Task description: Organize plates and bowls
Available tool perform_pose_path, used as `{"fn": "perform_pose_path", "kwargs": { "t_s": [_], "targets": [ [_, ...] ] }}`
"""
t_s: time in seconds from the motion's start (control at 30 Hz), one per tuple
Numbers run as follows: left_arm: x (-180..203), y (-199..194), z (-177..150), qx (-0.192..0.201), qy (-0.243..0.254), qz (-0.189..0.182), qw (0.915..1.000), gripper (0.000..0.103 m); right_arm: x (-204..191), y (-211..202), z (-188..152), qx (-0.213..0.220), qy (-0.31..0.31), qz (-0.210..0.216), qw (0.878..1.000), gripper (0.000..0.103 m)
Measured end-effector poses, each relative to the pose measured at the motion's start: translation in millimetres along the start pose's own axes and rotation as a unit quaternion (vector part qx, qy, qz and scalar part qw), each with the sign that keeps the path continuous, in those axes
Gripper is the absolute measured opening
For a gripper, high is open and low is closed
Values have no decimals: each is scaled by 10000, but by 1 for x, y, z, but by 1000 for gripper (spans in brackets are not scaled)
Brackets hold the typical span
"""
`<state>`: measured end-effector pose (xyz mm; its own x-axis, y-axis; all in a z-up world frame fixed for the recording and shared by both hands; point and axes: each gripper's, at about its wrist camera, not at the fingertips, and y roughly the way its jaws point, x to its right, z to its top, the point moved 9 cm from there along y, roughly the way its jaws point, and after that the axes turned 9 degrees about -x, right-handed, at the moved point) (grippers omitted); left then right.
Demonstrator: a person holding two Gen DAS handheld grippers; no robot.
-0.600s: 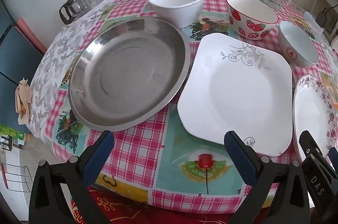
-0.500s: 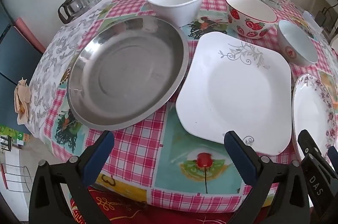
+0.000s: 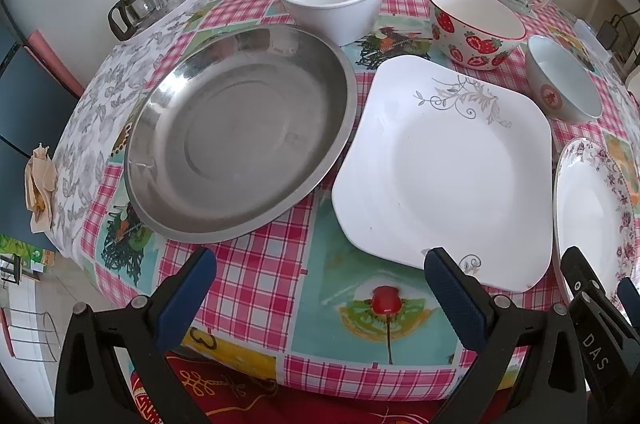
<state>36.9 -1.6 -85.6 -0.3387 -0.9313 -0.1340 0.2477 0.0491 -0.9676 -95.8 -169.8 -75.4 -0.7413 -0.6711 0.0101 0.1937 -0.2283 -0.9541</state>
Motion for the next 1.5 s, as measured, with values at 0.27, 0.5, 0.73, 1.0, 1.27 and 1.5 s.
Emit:
{"fn": "perform_pose_path", "kwargs": {
  "t_s": [0.27,0.5,0.73,1.0,1.27,1.5],
  "targets": [
    [1,0,-1,-47,12,-29,10000,103,0,1,-1,29,-10,-2,10000,103],
    [2,0,-1,-53,-2,-53,10000,103,0,1,0,50,-14,-17,10000,103],
    [3,0,-1,-44,3,-44,10000,103,0,0,0,77,-40,-65,9999,103],
    [5,1,-1,-36,-2,-76,10000,103,0,1,0,88,-56,-98,9999,103],
    [-7,5,1,-142,-202,-329,9992,103,-13,-1,-1,223,-117,-49,9997,103],
    [-65,6,17,276,-893,-71,9956,103,-51,-11,-2,345,-354,201,9986,103]
  ]
}}
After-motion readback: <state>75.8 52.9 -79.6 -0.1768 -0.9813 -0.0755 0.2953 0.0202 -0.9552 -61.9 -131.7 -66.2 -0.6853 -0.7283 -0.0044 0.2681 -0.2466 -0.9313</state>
